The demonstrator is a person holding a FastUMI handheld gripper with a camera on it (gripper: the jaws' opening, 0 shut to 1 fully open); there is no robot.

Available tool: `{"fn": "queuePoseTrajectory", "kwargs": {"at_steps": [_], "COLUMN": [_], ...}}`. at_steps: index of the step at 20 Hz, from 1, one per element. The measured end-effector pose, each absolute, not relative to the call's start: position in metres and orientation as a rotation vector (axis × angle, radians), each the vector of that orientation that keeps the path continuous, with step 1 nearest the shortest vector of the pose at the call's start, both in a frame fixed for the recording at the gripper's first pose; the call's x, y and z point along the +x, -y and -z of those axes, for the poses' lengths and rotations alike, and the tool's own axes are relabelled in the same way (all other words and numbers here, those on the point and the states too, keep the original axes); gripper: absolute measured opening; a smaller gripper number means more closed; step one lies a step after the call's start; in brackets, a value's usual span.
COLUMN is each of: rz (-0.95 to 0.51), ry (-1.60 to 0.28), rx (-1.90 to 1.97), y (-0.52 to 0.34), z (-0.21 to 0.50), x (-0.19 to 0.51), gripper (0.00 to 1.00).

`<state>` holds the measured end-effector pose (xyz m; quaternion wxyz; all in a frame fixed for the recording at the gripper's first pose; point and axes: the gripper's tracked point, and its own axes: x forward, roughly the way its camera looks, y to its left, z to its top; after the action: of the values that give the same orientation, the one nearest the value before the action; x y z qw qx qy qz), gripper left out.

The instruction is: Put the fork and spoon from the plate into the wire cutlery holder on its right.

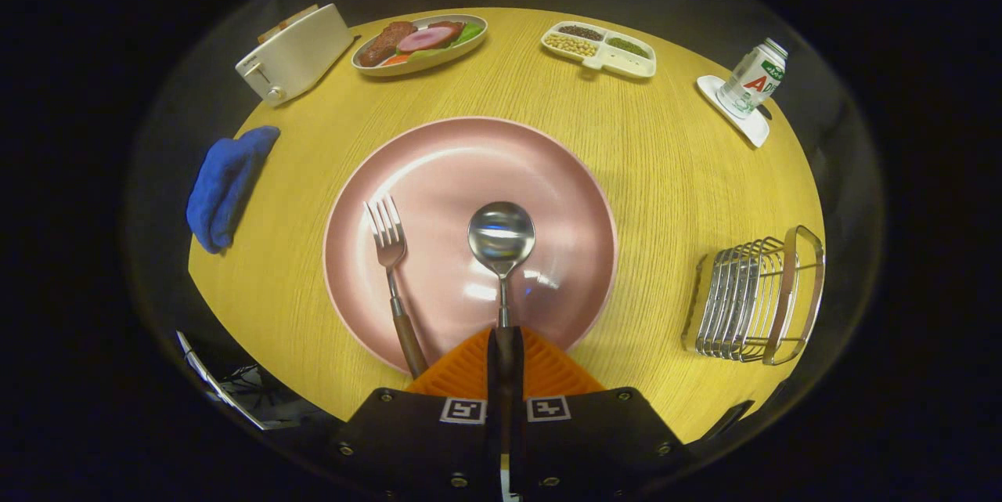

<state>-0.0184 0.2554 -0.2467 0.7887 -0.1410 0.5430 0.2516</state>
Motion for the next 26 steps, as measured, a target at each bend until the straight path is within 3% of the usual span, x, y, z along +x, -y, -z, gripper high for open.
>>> {"fn": "queuePoseTrajectory", "kwargs": {"at_steps": [6,16,26], "rz": [-0.505,-0.377,-0.424], "ry": [-1.155,-1.159,-1.393], "rx": [-0.214,-0.324,-0.526], "y": [-0.225,-0.094,-0.051], "z": [0.2,0.132,0.147], "x": [-0.016,0.005,0.01], "gripper": [0.05,0.05,0.05]}}
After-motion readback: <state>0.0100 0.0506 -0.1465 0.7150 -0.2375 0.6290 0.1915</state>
